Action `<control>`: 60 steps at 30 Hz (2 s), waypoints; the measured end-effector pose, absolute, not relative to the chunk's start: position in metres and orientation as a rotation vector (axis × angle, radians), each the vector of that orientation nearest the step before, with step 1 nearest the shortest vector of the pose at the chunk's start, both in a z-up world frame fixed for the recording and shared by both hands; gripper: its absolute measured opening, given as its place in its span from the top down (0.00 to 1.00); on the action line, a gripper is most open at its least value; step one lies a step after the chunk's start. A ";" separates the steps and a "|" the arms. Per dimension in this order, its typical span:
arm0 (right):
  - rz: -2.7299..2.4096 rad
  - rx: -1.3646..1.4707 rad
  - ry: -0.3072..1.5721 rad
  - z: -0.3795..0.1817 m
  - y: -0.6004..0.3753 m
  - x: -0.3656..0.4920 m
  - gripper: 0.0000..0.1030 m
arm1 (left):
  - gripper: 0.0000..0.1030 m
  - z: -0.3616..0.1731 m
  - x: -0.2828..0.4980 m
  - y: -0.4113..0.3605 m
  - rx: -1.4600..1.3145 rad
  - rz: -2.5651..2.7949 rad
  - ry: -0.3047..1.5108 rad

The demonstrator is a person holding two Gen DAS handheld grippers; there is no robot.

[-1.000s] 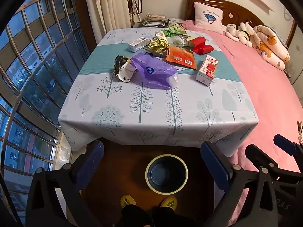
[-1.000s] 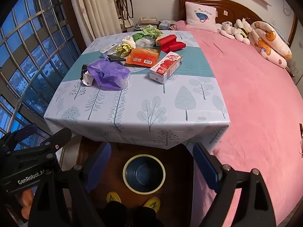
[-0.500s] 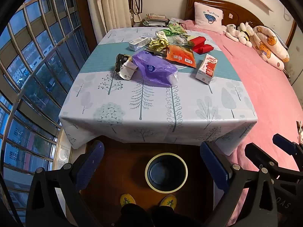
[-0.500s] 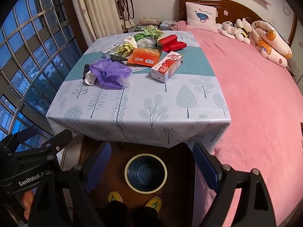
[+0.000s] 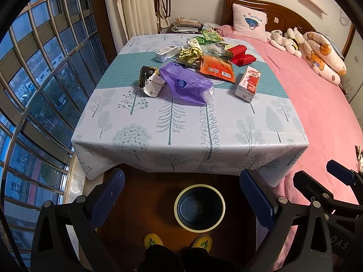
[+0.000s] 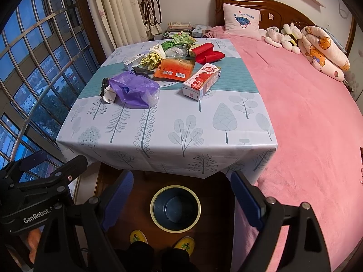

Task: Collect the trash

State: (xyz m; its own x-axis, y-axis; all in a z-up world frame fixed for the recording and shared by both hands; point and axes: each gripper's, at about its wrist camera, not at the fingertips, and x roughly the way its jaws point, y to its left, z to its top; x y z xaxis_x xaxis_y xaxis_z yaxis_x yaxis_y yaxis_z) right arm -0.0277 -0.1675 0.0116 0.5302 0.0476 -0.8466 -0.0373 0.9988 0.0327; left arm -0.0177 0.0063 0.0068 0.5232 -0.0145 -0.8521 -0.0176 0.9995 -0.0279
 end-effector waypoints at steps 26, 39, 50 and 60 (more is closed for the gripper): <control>0.062 0.009 1.011 0.013 -0.159 -0.027 0.19 | 0.05 0.004 -0.015 0.009 -0.035 -0.001 1.023; 0.063 0.011 1.011 0.012 -0.158 -0.026 0.19 | 0.05 0.004 -0.015 0.010 -0.034 -0.003 1.022; 0.069 0.009 1.002 0.010 -0.154 -0.026 0.19 | 0.05 0.003 -0.016 0.012 -0.034 0.001 1.019; 0.099 0.021 0.984 0.016 -0.152 -0.018 0.19 | 0.05 0.010 -0.009 0.018 -0.032 0.027 1.018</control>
